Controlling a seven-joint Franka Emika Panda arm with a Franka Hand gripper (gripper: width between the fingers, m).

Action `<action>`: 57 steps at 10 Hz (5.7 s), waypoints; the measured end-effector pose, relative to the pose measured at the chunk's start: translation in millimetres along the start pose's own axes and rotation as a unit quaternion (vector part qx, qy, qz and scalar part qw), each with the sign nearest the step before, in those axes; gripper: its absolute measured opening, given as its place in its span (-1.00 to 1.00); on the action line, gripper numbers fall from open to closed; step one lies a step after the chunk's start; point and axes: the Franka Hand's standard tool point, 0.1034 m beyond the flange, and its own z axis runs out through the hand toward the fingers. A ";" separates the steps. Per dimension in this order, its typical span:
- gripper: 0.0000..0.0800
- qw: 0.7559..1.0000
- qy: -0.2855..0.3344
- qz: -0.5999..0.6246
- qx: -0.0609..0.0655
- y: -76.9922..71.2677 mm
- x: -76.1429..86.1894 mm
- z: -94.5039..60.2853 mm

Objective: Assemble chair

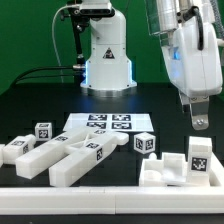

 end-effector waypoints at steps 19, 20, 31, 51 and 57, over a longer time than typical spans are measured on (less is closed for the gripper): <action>0.62 0.914 -0.017 -0.404 -0.033 29.7 150.7 -13.0; 0.62 0.917 -0.013 -0.396 -0.041 39.4 163.6 -12.1; 0.62 0.814 -0.029 -0.575 -0.073 71.9 214.7 -11.6; 0.62 0.760 0.005 -0.638 -0.128 160.1 306.7 29.1; -0.25 0.756 0.006 -0.641 -0.131 162.4 306.1 31.7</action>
Offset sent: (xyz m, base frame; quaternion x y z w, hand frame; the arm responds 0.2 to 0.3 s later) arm -0.0243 -0.0313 0.0021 -0.0527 -0.0425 -0.1682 0.9834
